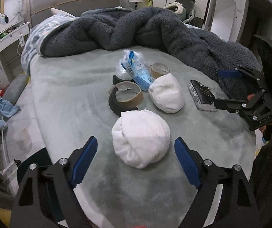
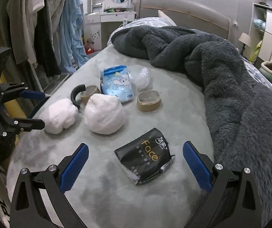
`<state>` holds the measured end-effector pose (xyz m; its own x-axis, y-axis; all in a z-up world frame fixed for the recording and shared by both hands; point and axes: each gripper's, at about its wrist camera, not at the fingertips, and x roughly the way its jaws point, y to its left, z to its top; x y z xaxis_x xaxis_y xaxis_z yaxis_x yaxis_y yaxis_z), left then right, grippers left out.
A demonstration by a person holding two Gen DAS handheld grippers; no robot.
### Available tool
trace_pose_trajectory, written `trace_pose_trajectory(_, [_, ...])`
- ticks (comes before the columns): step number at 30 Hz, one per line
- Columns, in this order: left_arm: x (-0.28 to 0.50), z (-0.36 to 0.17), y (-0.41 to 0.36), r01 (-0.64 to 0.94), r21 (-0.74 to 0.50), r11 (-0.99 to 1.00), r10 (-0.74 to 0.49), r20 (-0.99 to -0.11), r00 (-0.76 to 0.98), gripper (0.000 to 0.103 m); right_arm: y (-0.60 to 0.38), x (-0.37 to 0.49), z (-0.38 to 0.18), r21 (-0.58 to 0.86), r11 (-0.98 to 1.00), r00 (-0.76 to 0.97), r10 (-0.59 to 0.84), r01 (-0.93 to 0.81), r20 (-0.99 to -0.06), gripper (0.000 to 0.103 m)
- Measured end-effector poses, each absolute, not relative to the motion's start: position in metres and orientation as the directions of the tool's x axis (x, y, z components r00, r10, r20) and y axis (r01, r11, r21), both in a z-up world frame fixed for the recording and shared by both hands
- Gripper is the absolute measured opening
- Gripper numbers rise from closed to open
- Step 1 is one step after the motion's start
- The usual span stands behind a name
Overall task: Collect trash
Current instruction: 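Close the left gripper on the white tissue ball while the right gripper grasps the black Face packet, then carry the tissue ball and Face packet over the teal wastebasket with both grippers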
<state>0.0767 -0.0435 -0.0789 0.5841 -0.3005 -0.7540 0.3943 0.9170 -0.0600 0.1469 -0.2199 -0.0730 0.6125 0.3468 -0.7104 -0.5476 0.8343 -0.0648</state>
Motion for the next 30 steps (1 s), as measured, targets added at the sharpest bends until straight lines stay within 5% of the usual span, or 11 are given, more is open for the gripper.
trace_pose_trajectory(23, [0.093, -0.096, -0.05, 0.415, -0.091, 0.905, -0.328, -0.771, 0.546, 0.05, -0.219, 0.181, -0.116, -0.042, 0.772, 0.474, 0.345, -0.634, -0.81, 0.1])
trace_pose_trajectory(26, [0.089, -0.091, -0.046, 0.405, -0.104, 0.909, -0.334, -0.761, 0.556, 0.049, -0.221, 0.179, -0.115, -0.031, 0.773, 0.471, 0.354, -0.634, -0.808, 0.085])
trace_pose_trajectory(30, [0.083, -0.081, -0.042, 0.399, -0.103, 0.911, -0.337, -0.742, 0.579, 0.049, -0.222, 0.177, -0.111, -0.02, 0.779, 0.468, 0.355, -0.626, -0.809, 0.081])
